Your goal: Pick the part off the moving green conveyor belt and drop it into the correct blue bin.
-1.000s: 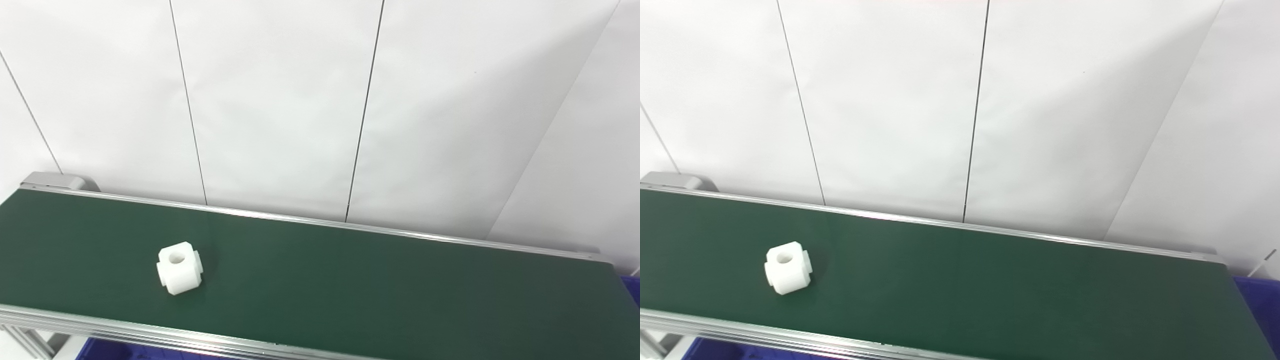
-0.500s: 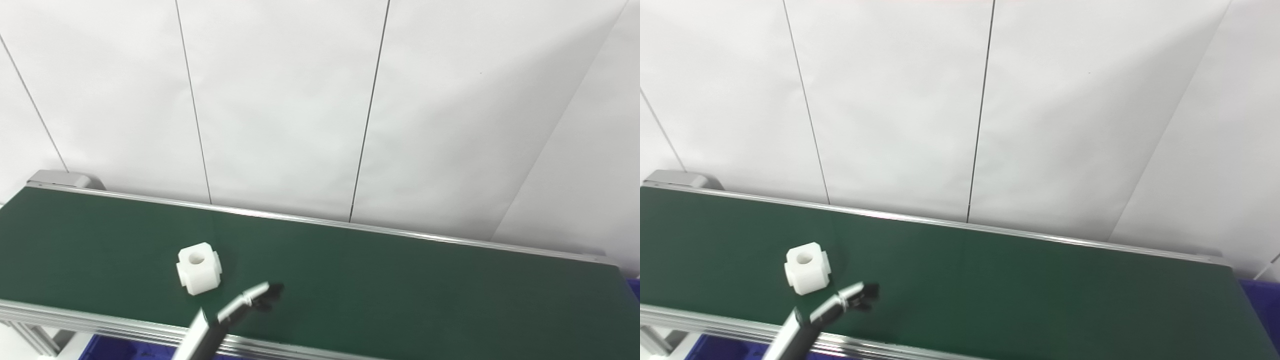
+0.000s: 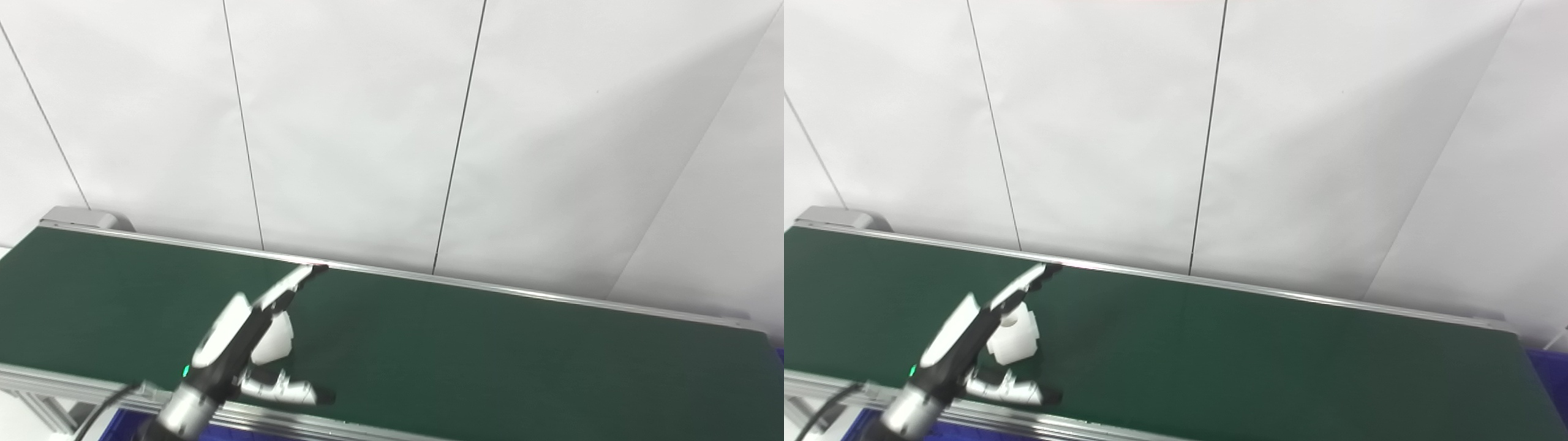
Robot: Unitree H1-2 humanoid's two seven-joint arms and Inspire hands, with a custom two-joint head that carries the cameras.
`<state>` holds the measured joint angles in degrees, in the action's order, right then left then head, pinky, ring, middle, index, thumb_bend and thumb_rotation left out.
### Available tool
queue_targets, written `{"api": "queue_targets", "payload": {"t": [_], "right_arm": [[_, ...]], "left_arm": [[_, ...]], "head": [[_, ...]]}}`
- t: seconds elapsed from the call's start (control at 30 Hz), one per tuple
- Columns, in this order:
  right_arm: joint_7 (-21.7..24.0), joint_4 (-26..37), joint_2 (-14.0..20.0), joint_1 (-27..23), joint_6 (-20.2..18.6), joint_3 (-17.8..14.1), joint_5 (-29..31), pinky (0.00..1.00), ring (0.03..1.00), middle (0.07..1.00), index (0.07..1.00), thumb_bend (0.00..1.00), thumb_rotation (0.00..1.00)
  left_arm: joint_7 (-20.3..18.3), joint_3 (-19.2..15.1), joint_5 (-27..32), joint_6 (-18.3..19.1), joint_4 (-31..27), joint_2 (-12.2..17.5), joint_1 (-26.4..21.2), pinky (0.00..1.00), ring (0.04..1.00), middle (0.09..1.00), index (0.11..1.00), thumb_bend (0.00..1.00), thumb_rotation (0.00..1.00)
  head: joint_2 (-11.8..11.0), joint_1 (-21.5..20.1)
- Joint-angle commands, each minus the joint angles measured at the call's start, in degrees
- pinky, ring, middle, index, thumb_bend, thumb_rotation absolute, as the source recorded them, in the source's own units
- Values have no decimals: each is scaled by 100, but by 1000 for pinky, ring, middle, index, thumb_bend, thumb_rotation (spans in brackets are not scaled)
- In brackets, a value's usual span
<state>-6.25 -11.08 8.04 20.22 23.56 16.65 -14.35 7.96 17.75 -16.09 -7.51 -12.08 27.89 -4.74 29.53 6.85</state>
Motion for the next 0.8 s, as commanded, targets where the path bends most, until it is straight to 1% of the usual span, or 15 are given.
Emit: {"api": "queue_targets", "payload": {"t": [0.0, 0.03, 0.07, 0.1, 0.13, 0.17, 0.23, 0.3, 0.47, 0.5, 0.53, 0.6, 0.67, 0.77], "right_arm": [[-32, 260, 30, -21, 332, 9, 100, 984, 1000, 1000, 1000, 777, 717], [-27, 293, 28, -14, 334, 13, 163, 984, 1000, 1000, 1000, 776, 717], [-17, 328, 27, -5, 335, 11, 209, 989, 997, 998, 1000, 772, 716], [-11, 351, 26, 1, 334, 11, 239, 992, 994, 997, 1000, 770, 716], [-64, 388, 30, 5, 333, 16, 161, 993, 994, 996, 1000, 769, 716], [-44, 432, 22, 24, 333, 4, 170, 997, 991, 983, 1000, 764, 741], [-15, 508, 7, 53, 331, -14, 207, 1000, 999, 986, 1000, 746, 777], [-52, 567, 3, 62, 331, -18, 171, 1000, 1000, 987, 1000, 738, 801], [-95, 640, 3, 73, 333, -39, 52, 1000, 1000, 986, 1000, 746, 869], [-95, 659, -2, 80, 330, -52, 20, 1000, 1000, 985, 1000, 748, 873], [-96, 673, -5, 84, 328, -63, -13, 1000, 1000, 985, 1000, 752, 888], [-111, 688, -1, 86, 330, -61, -48, 1000, 1000, 996, 1000, 747, 898], [-102, 694, -1, 88, 330, -65, -35, 1000, 1000, 998, 1000, 742, 897], [-97, 703, 9, 88, 332, -68, -32, 1000, 1000, 1000, 1000, 734, 900]], "left_arm": [[-339, -251, -109, 406, -176, -18, -384, 847, 925, 971, 929, 768, 349], [-470, -325, -119, 524, -103, -51, -503, 844, 926, 972, 930, 770, 345], [-575, -385, -123, 596, -62, -81, -578, 823, 925, 972, 930, 775, 336], [-665, -445, -140, 637, -41, -116, -618, 811, 924, 973, 929, 778, 330], [-762, -470, -229, 734, 25, -135, -700, 806, 924, 973, 929, 779, 328], [-887, -473, -350, 933, 114, -148, -815, 811, 927, 974, 930, 785, 336], [-1084, -491, -519, 1215, 250, -181, -990, 833, 933, 982, 948, 805, 366], [-1180, -506, -692, 1382, 410, -231, -1133, 839, 933, 982, 952, 820, 367], [-1329, -513, -1052, 1617, 769, -307, -1370, 800, 924, 982, 960, 859, 379], [-1414, -469, -1164, 1730, 860, -295, -1447, 796, 923, 983, 961, 862, 382], [-1505, -424, -1276, 1853, 934, -286, -1517, 777, 923, 984, 962, 875, 401], [-1688, -332, -1474, 2053, 1056, -265, -1635, 775, 925, 982, 960, 903, 430], [-1837, -263, -1605, 2187, 1137, -276, -1706, 783, 924, 981, 952, 932, 426], [-2017, -157, -1814, 2379, 1161, -313, -1755, 776, 919, 981, 933, 947, 418]], "head": [[101, 45], [108, 49], [233, 77], [233, 77], [328, 97], [374, 107], [472, 134], [556, 160], [651, 212], [678, 259], [678, 259], [694, 302], [694, 302], [714, 337]]}}
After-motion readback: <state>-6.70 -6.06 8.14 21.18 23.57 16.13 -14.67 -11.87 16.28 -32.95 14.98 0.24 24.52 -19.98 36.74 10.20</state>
